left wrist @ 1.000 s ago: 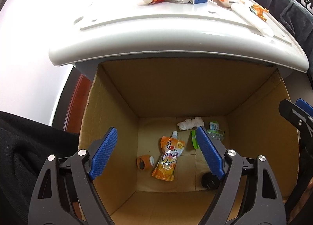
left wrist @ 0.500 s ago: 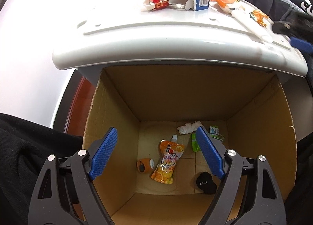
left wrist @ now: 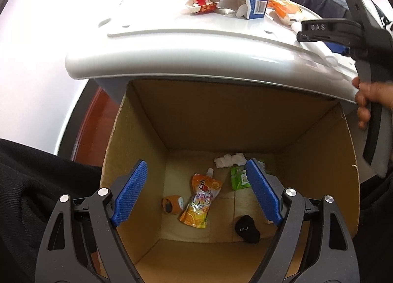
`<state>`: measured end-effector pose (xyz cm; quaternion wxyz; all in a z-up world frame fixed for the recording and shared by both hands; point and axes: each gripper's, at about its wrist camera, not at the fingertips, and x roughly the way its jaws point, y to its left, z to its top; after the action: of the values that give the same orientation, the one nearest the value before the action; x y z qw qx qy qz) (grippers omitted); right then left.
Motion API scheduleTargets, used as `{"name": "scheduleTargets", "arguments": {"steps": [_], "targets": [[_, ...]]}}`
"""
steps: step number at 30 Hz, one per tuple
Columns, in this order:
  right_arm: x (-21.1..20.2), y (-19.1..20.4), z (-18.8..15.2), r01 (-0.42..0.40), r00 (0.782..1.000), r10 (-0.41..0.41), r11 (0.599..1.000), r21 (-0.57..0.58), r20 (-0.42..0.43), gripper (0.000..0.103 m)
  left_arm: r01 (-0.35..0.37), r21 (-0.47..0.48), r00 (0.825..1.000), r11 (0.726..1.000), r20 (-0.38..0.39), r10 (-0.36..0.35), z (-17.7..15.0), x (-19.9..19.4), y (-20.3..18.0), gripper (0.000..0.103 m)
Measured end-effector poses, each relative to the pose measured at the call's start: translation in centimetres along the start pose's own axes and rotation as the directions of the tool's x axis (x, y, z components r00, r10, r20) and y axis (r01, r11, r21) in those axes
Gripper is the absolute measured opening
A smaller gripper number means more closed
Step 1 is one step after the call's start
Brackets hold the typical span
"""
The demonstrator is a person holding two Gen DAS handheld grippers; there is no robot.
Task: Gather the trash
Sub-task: 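Grasp the white foam tube with the right gripper while left gripper grasps the blue-white milk carton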
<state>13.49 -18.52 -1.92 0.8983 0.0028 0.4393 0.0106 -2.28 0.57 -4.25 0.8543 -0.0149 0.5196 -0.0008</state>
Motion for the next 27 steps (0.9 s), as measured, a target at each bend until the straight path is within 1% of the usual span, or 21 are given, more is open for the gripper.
{"name": "scheduleTargets", "arguments": {"steps": [1, 2, 4, 6, 10, 13, 16, 18, 19, 20, 22, 23, 24, 25, 26, 27], "targets": [[-0.2, 0.3, 0.0, -0.003, 1.0, 0.003, 1.0, -0.009, 0.005, 0.033, 0.004, -0.006, 1.0, 1.0, -0.003, -0.004, 0.0, 0.1, 0.1, 0.081], [-0.2, 0.7, -0.1, 0.013, 1.0, -0.013, 1.0, -0.023, 0.011, 0.032, 0.006, -0.01, 1.0, 1.0, -0.006, -0.006, 0.0, 0.2, 0.2, 0.081], [-0.4, 0.9, -0.1, 0.021, 1.0, -0.021, 0.999, -0.027, 0.019, 0.029, 0.004, -0.01, 1.0, 1.0, -0.007, -0.004, 0.0, 0.2, 0.3, 0.081], [-0.4, 0.5, -0.1, 0.003, 1.0, -0.003, 1.0, -0.005, 0.012, 0.028, -0.009, -0.005, 1.0, 1.0, 0.003, 0.009, -0.1, 0.1, 0.3, 0.081], [-0.8, 0.0, 0.5, -0.033, 0.999, 0.033, 0.999, 0.01, -0.009, 0.022, -0.024, 0.002, 0.999, 1.0, 0.031, 0.024, -0.3, -0.1, 0.2, 0.081], [-1.3, -1.0, 0.2, -0.035, 0.999, 0.035, 0.999, 0.011, -0.009, 0.02, -0.016, 0.008, 0.999, 1.0, 0.035, 0.016, -0.3, 0.0, 0.1, 0.081], [-1.4, -2.8, -0.4, -0.045, 0.999, 0.045, 0.998, 0.049, 0.005, 0.02, 0.024, 0.02, 0.998, 1.0, 0.05, -0.025, 0.2, -0.5, 0.0, 0.081], [-1.5, -3.5, -0.6, -0.052, 0.999, 0.052, 0.996, 0.069, 0.013, 0.021, 0.074, 0.05, 0.995, 0.996, 0.07, -0.078, 1.5, -1.5, -0.3, 0.081], [-1.6, -3.6, -0.7, -0.047, 0.999, 0.046, 0.997, 0.063, 0.018, 0.021, 0.088, 0.074, 0.992, 0.993, 0.088, -0.094, 2.3, -2.1, -0.6, 0.081], [-1.7, -3.6, -0.8, -0.043, 0.999, 0.042, 0.998, 0.053, 0.025, 0.021, 0.095, 0.119, 0.985, 0.988, 0.135, -0.11, 3.8, -3.2, -1.0, 0.081], [-1.8, -3.8, -1.0, -0.05, 0.998, 0.048, 0.997, 0.056, 0.031, 0.021, 0.106, 0.185, 0.972, 0.977, 0.187, -0.141, 6.0, -4.3, -1.6, 0.081], [-1.9, -4.1, -1.0, -0.056, 0.998, 0.054, 0.996, 0.068, 0.033, 0.021, 0.125, 0.224, 0.961, 0.966, 0.216, -0.175, 7.7, -4.8, -1.9, 0.081], [-1.9, -4.3, -1.0, -0.062, 0.998, 0.059, 0.995, 0.082, 0.033, 0.021, 0.146, 0.263, 0.951, 0.954, 0.229, -0.209, 9.2, -5.0, -2.2, 0.081], [-1.9, -4.8, -1.1, -0.067, 0.997, 0.064, 0.992, 0.102, 0.034, 0.021, 0.152, 0.291, 0.942, 0.945, 0.246, -0.227, 10.5, -5.0, -2.4, 0.081], [-2.0, -5.2, -1.1, -0.066, 0.997, 0.062, 0.991, 0.119, 0.035, 0.021, 0.149, 0.314, 0.928, 0.938, 0.283, -0.242, 12.1, -4.9, -2.6, 0.081], [-2.1, -5.6, -1.2, -0.063, 0.998, 0.059, 0.989, 0.132, 0.036, 0.021, 0.153, 0.34, 0.917, 0.928, 0.3, -0.261, 13.7, -4.3, -2.7, 0.081]]}}
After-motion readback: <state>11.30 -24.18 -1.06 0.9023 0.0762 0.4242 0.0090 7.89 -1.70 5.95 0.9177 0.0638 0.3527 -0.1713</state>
